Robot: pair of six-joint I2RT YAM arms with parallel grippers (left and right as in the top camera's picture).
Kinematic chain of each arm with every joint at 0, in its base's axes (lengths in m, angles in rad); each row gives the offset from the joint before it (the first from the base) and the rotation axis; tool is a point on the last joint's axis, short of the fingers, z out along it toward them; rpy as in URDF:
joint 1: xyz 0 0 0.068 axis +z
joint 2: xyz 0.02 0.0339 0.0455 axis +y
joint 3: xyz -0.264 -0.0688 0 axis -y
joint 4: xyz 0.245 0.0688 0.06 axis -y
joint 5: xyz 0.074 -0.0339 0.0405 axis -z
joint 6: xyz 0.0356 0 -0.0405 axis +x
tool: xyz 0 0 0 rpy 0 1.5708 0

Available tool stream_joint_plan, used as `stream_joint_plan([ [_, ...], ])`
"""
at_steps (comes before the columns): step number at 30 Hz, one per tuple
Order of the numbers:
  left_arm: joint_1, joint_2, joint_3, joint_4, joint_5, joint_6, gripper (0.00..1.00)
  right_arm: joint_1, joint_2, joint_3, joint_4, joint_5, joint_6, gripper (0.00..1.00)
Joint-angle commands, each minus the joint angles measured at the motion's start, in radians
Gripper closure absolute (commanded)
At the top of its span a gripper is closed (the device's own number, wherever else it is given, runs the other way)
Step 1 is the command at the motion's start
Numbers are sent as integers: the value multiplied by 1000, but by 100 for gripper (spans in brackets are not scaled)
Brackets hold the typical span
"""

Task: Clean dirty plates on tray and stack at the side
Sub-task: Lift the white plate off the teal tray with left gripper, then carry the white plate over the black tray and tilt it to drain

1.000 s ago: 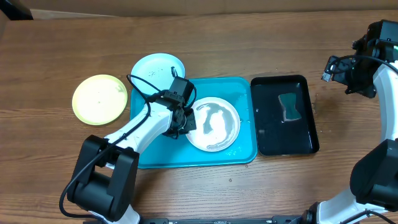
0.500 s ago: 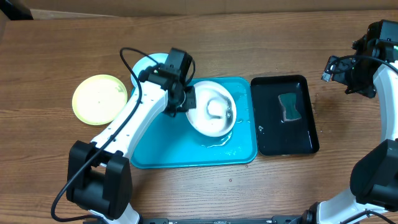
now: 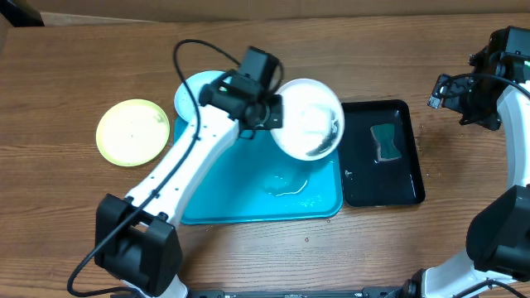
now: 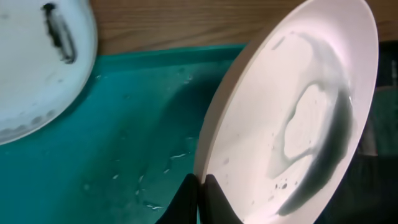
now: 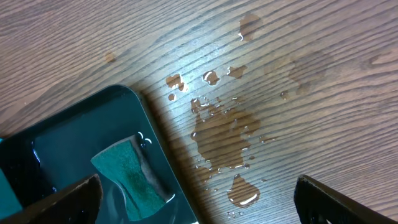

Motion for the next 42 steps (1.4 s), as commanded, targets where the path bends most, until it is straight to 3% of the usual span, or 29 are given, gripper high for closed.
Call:
stream_joint_plan([
  [1,-72,9,30,50,-53,7,96,-1,-5,7,5,-3,4,0],
  [14,-337,22,30,170,-420,67,96,-1,-5,7,5,-3,4,0],
  [20,-455,22,30,254,-676,248,96,-1,-5,7,5,-3,4,0],
  [29,-632,22,30,440,-1050,642,96,-1,-5,7,5,-3,4,0],
  [36,-703,22,30,537,-1151,809,96,-1,-5,7,5,-3,4,0],
  [42,-714,22,30,550,-1163,831,96,-1,-5,7,5,-3,4,0],
])
